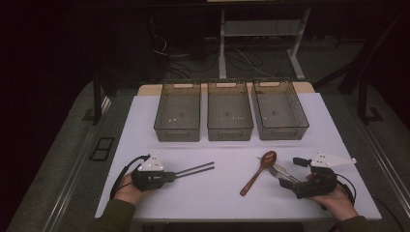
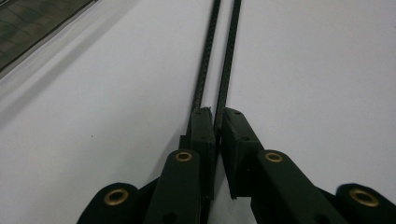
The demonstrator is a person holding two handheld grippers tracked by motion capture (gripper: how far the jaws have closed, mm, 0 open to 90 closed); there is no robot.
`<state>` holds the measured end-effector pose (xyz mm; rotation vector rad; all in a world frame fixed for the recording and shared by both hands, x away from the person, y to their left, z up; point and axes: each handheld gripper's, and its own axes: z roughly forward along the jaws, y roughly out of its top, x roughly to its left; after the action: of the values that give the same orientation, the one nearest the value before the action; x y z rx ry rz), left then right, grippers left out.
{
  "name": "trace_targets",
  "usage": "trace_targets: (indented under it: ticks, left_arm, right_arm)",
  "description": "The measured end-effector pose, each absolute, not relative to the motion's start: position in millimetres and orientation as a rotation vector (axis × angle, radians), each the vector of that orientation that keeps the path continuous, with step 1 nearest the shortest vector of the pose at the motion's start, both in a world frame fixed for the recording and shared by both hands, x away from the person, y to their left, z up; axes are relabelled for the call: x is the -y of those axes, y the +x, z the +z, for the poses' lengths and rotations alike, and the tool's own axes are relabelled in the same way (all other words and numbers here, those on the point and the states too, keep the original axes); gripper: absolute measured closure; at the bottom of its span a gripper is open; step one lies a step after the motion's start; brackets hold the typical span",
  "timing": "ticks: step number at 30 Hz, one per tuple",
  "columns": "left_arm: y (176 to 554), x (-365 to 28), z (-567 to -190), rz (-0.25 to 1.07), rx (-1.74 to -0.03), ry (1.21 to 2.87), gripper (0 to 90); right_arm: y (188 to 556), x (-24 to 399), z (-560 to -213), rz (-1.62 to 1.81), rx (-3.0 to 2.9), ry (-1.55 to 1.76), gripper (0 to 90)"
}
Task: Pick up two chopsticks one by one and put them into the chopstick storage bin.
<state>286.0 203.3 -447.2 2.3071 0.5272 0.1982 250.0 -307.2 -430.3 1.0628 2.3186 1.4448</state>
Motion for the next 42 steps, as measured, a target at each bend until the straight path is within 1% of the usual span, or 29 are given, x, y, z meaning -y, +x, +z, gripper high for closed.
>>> trace_targets:
  ticks: [18, 24, 42]
  left_arm:
    - [286.9, -202.6, -447.9, 0.178, -0.505, 2.298, 84.9]
    - [287.1, -203.2, -446.7, 0.170, -0.524, 2.304, 85.3]
    - [285.6, -201.2, -436.5, 0.153, -0.541, 2.248, 85.4]
  right_arm:
    - [250.1, 305.8, -431.9, 1.430, -2.327, 1.050, 0.2]
    - [249.6, 301.2, -434.3, 1.397, -2.335, 1.013, 0.2]
    - [250.2, 295.2, -438.9, 1.367, -2.338, 0.995, 0.2]
